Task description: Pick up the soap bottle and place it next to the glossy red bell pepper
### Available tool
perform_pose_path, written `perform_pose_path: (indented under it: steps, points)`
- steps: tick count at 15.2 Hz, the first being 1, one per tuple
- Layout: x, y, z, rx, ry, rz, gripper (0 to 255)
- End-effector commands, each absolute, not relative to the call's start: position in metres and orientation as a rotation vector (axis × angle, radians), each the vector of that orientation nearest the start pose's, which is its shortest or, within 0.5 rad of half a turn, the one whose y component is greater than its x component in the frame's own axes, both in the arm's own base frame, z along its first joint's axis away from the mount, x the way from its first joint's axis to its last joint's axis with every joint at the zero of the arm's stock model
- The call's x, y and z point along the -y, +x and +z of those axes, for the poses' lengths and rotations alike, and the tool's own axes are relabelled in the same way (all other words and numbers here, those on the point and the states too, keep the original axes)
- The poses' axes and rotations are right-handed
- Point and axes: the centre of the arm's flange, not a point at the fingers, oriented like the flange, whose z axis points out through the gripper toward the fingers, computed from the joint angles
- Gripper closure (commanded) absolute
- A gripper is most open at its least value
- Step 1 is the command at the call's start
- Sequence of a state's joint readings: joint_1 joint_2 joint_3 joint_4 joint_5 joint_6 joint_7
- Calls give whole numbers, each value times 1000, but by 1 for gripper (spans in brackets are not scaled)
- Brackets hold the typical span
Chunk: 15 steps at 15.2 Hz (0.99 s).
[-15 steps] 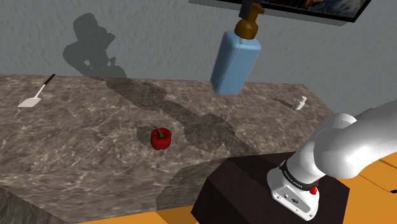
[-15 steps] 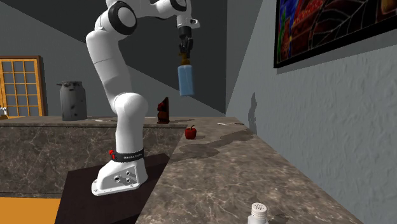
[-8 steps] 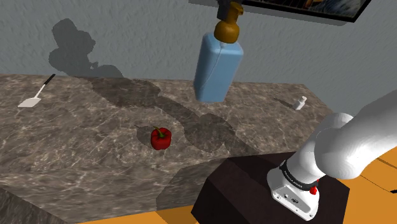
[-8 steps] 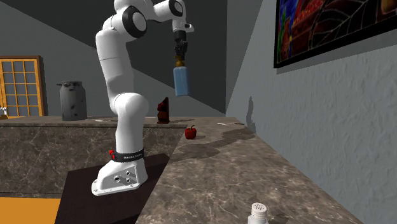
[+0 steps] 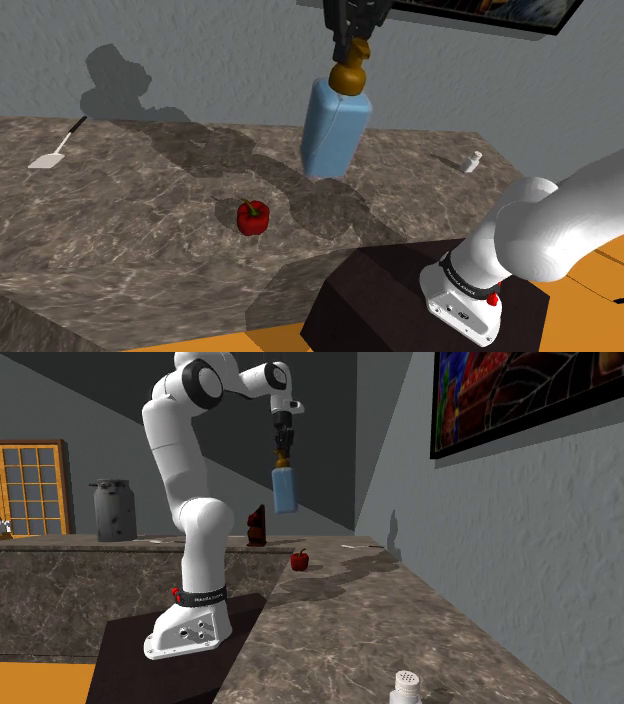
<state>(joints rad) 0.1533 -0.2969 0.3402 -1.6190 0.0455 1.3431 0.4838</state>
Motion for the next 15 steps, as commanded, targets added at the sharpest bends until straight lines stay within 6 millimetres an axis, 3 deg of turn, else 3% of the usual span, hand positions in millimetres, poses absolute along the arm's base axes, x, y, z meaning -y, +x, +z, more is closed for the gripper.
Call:
perform_pose_path:
  steps: [1, 15]
  points:
    - [-239, 366, 709, 10, -3186, -47, 255]
    - [-239, 366, 635, 10, -3186, -47, 255]
